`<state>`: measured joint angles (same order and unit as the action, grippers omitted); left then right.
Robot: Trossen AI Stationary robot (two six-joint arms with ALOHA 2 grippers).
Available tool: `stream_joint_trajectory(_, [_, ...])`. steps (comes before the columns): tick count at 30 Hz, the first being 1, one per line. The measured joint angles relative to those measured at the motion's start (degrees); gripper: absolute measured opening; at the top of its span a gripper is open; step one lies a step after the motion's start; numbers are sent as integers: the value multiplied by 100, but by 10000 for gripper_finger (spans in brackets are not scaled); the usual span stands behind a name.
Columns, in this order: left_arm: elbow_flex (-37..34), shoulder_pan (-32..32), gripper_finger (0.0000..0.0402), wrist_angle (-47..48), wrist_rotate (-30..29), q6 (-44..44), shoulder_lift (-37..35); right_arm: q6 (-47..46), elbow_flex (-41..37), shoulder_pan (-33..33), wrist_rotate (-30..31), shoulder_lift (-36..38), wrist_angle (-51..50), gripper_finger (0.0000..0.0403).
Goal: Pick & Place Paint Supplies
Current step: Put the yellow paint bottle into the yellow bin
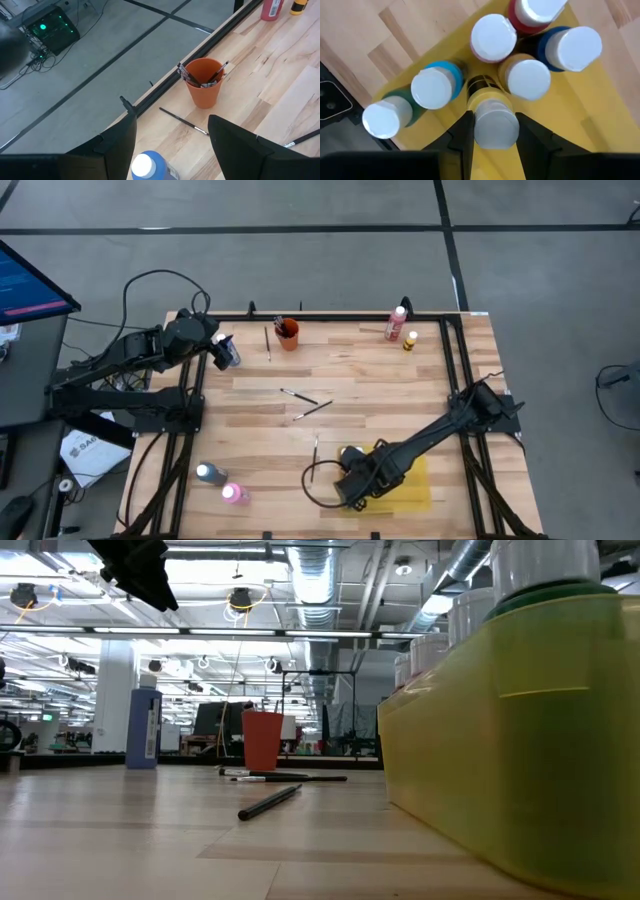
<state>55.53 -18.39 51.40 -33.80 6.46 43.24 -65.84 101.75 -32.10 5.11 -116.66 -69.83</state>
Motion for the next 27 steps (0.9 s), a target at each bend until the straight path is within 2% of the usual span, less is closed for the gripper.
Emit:
stream_joint_trajectory(4, [0,0,237,0,0,-1,0,-3,-2,5,52,0,1,110])
stream_joint_trajectory(12, [0,0,237,-2,2,-2,0,-9,-2,38,85,2,64,165])
stream_joint_trajectory(21, [0,0,237,-2,0,-11,0,430,-3,105,-36,19,349,165])
stream_joint_trajectory(27, [0,0,237,-4,0,-9,-2,775,-11,301,-364,641,111,174])
